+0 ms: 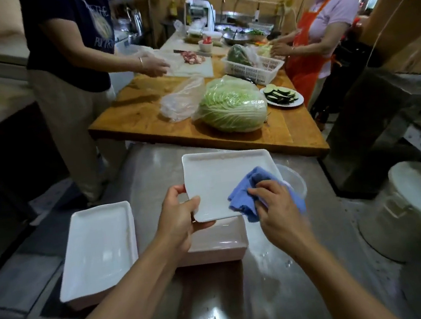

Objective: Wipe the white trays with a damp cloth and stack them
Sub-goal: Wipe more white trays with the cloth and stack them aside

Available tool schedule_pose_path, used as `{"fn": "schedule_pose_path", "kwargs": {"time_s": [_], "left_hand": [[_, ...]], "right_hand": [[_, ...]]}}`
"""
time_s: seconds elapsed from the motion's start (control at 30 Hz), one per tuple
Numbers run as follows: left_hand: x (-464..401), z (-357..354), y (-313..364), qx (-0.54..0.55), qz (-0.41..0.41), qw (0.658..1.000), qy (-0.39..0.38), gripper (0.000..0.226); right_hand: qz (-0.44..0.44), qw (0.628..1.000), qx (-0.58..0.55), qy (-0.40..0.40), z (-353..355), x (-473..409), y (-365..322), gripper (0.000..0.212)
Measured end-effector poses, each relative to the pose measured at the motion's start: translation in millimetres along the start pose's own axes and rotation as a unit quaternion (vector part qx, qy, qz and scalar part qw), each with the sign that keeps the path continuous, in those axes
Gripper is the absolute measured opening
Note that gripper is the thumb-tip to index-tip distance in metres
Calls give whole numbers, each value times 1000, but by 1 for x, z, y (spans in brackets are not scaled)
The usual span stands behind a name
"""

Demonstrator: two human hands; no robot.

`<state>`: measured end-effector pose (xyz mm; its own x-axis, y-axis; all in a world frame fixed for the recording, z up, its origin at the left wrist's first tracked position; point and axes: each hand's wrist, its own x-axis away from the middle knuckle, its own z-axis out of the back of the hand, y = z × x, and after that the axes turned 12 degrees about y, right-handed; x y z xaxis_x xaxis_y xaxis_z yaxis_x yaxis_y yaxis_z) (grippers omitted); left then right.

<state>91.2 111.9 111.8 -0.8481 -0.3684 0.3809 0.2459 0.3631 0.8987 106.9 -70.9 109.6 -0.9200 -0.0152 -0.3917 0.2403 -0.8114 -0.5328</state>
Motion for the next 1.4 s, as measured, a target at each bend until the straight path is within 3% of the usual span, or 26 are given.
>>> {"fn": "schedule_pose_path", "kwargs": {"time_s": [0.13,0.27,0.53,0.67,0.83,0.93,1.03,1.2,1.4], "left_hand": [[2,9,0,-10,-4,1000,-6,14],[8,20,-2,1,-21,999,-25,11],[20,34,7,-60,-81,994,-34,16],[21,39,11,-67,-75,995,-17,18],[18,49,8,-42,-58,997,-11,19],[13,53,7,-7,-45,999,-11,19],[7,56,6,35,-19,999,-5,18],[0,51,3,71,14,997,16,17],[0,37,-1,63,7,998,27,17]], "right_hand": [[78,993,-61,-67,-17,24,-44,29],[105,987,-91,-75,-30,26,-70,27],[152,987,38,-33,-39,-21,-89,48],[168,981,96,-21,-39,-26,-75,52],[73,985,156,8,-16,-32,-24,42],[76,975,207,17,-6,-33,-4,44],[112,972,209,1,3,-33,10,33],[175,979,107,-16,12,0,9,17],[192,981,-8,-35,-12,35,-31,24]]}}
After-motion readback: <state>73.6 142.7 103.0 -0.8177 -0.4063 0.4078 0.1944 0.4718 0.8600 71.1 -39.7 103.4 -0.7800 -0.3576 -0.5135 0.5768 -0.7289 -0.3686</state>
